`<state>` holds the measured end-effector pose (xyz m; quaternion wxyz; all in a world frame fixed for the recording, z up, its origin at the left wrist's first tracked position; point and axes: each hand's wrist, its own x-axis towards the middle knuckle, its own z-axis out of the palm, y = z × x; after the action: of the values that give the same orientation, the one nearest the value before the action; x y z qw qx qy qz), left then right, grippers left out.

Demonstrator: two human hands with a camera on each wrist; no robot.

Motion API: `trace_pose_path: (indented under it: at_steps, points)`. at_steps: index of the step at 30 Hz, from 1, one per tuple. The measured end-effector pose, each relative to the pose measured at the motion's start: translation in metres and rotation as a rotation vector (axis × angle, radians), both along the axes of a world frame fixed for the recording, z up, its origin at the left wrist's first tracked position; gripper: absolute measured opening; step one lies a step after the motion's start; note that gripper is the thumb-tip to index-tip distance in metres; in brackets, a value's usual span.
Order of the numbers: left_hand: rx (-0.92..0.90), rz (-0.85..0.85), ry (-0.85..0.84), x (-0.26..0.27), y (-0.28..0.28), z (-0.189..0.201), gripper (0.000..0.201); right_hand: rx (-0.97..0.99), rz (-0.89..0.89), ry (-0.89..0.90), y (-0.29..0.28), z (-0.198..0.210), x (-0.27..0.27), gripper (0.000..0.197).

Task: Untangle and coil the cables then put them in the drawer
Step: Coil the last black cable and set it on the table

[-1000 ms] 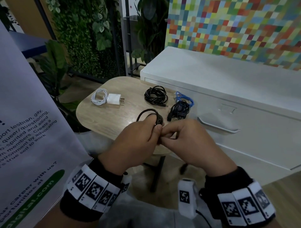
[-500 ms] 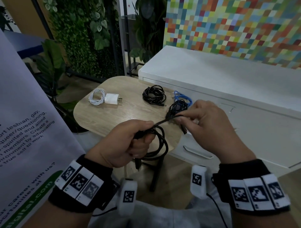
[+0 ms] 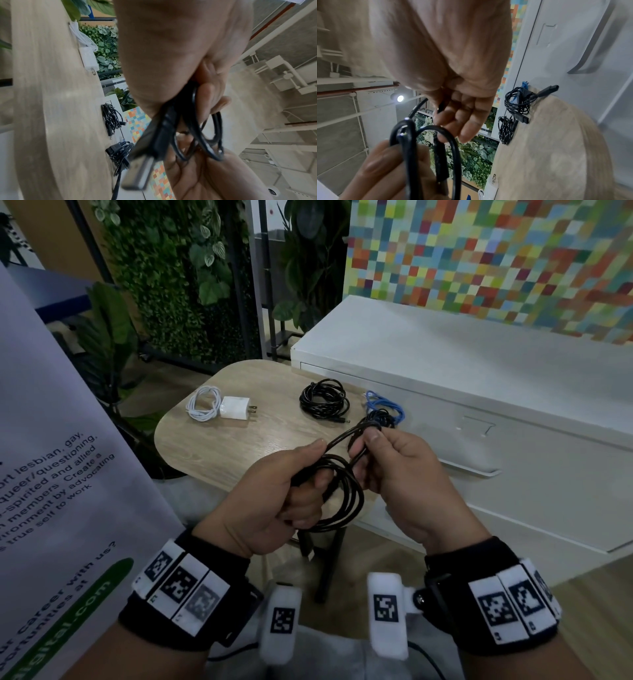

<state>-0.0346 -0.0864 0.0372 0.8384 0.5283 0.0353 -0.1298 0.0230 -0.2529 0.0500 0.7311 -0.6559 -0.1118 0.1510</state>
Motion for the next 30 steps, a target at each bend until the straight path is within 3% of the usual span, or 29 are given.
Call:
trace_pose_path:
  at_steps: [8,12,16,20,23,26,30]
  points:
    - [0.136,0.174,-0.06,0.0,0.001,0.004,0.041,0.094,0.067,0.136,0.003,0.0,-0.002,0.035]
    - [0.163,0.242,-0.052,0.001,-0.001,0.0,0.047,-0.025,0.151,-0.05,0.002,-0.006,-0.006,0.01]
    - [0.18,0.273,-0.054,0.002,-0.001,-0.003,0.052,-0.114,0.114,-0.127,0.006,-0.011,-0.009,0.024]
    - [0.245,0.299,-0.097,0.002,-0.002,-0.005,0.052,-0.089,0.07,-0.124,0.012,-0.013,-0.009,0.02]
    - [0.389,0.343,-0.164,0.005,-0.005,-0.002,0.05,-0.013,-0.036,-0.132,0.017,-0.015,-0.012,0.031]
    - [0.471,0.396,-0.23,0.009,-0.008,0.003,0.048,0.166,-0.074,0.011,0.024,-0.013,-0.014,0.046]
    - [0.489,0.448,-0.285,0.015,-0.006,-0.001,0.05,0.339,0.106,0.165,0.021,-0.005,-0.016,0.062]
